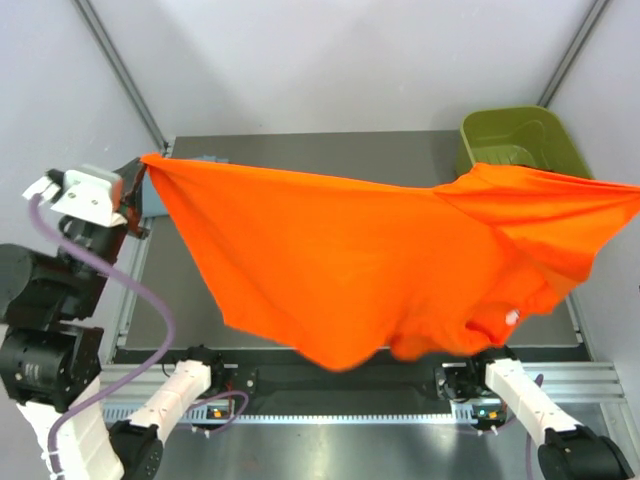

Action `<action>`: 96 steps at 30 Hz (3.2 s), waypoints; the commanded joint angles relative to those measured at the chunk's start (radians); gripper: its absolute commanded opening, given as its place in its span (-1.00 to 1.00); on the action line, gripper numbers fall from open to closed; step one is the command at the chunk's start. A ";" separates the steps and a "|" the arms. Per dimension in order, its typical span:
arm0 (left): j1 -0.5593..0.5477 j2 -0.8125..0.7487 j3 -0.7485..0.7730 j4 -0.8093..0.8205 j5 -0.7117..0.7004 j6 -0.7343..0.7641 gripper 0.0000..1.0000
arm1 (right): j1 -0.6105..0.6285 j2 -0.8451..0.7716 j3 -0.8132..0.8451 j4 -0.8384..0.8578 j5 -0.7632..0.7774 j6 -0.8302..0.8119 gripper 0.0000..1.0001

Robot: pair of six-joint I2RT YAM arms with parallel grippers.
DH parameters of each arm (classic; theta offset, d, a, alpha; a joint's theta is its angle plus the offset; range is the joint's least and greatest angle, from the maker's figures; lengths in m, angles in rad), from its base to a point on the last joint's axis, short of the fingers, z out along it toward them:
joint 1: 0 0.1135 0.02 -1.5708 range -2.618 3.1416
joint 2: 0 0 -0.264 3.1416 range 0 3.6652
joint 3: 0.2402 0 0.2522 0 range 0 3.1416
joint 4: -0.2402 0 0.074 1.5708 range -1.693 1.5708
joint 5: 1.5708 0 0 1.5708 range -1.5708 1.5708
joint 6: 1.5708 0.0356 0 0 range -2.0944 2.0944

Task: Fold and stack the t-shirts
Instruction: Flatten the tshirt out, then fold the tshirt

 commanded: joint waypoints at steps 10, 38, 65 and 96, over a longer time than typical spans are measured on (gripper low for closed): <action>0.011 0.101 -0.544 0.123 0.033 0.124 -1.00 | -0.012 0.048 -0.647 0.168 -0.029 -0.036 -1.00; 0.082 1.324 -0.048 0.252 0.041 0.113 -1.00 | -0.046 1.579 0.149 0.222 -0.036 -0.040 -1.00; 0.148 1.477 0.155 0.234 -0.012 0.047 -1.00 | 0.029 1.831 0.347 0.490 0.043 0.044 -1.00; 0.189 1.293 0.054 0.199 0.044 0.056 -1.00 | 0.009 1.251 -0.250 0.248 -0.063 -0.017 -1.00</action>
